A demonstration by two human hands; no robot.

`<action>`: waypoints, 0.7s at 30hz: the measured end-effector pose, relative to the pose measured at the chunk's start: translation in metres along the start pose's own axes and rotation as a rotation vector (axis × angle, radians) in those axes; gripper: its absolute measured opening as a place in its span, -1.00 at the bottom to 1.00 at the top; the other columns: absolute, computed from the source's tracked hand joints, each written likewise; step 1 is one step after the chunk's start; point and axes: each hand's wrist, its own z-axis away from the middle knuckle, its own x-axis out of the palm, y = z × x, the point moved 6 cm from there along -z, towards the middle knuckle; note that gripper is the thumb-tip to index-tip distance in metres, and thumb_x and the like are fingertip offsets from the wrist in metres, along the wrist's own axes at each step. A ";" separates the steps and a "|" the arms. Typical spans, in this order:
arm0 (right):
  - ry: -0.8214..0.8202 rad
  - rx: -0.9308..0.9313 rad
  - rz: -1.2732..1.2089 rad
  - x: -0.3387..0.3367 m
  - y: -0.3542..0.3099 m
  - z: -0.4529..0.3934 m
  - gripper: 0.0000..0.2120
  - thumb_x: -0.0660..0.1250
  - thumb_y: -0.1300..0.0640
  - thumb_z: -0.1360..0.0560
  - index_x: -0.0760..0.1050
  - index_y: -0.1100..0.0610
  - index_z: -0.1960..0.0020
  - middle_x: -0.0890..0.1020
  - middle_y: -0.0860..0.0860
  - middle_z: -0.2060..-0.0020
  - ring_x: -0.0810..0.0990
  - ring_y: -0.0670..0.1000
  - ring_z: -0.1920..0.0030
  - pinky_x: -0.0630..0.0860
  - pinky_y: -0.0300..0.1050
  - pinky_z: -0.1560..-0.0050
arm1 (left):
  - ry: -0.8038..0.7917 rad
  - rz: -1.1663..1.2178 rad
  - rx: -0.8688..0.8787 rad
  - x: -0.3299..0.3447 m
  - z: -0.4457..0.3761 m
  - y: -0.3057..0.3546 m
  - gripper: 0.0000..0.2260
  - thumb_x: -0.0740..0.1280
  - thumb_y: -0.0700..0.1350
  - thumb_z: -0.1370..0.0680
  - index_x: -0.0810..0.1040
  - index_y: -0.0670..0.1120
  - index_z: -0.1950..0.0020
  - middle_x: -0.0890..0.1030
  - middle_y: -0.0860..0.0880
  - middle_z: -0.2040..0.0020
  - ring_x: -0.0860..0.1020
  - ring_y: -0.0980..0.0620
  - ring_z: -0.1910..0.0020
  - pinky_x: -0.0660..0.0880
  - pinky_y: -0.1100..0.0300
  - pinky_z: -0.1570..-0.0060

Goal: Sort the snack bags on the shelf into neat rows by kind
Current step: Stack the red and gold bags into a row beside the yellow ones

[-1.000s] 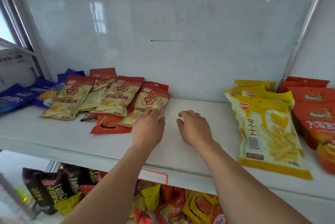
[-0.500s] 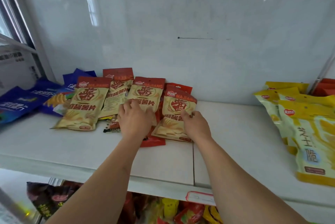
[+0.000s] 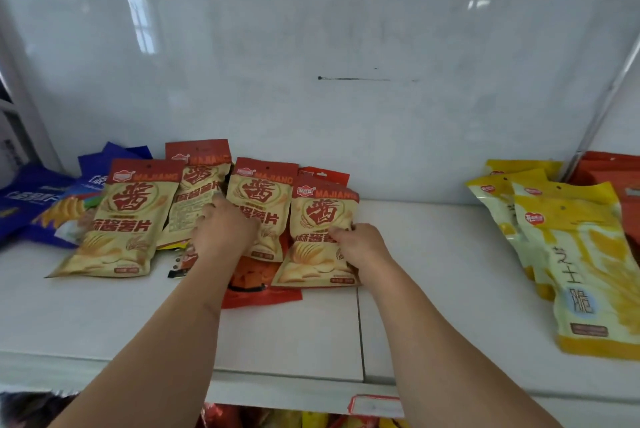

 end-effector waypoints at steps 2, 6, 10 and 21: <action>-0.036 0.016 -0.054 -0.001 0.000 0.002 -0.81 0.41 0.03 -0.54 0.60 0.16 -0.01 0.71 0.09 0.04 0.71 0.11 0.06 0.64 0.06 -0.08 | -0.039 0.041 -0.013 -0.002 -0.003 0.002 -0.23 0.43 0.00 -0.50 0.11 -0.20 -0.57 0.29 -0.24 -0.49 0.38 -0.30 -0.40 0.40 -0.18 -0.30; -0.089 0.014 -0.120 -0.006 0.000 0.005 -0.77 0.40 0.05 -0.56 0.62 0.19 -0.10 0.72 0.09 0.03 0.72 0.10 0.06 0.65 0.06 -0.07 | -0.103 0.163 -0.051 -0.007 -0.004 0.006 -0.49 0.45 -0.13 -0.48 0.36 -0.23 -0.36 0.43 -0.23 -0.35 0.53 -0.22 -0.15 0.51 -0.07 -0.07; -0.109 0.041 -0.243 -0.017 0.003 0.006 -0.80 0.39 0.03 -0.56 0.59 0.15 -0.08 0.73 0.09 0.06 0.73 0.14 0.07 0.66 0.17 -0.03 | -0.146 0.412 -0.014 -0.011 -0.003 0.007 -0.83 0.45 -0.19 -0.47 0.47 -0.16 0.16 0.63 -0.14 0.05 0.57 -0.09 0.20 0.56 0.03 0.10; 0.079 0.044 -0.357 -0.084 0.016 0.013 -0.78 0.43 0.06 -0.54 0.55 0.17 -0.09 0.73 0.12 0.06 0.74 0.14 0.11 0.67 0.16 0.02 | -0.234 0.800 0.069 -0.002 0.029 0.026 -0.93 0.38 -0.13 -0.59 0.58 -0.04 -0.06 0.64 0.05 0.08 0.63 -0.05 0.07 0.61 -0.08 -0.05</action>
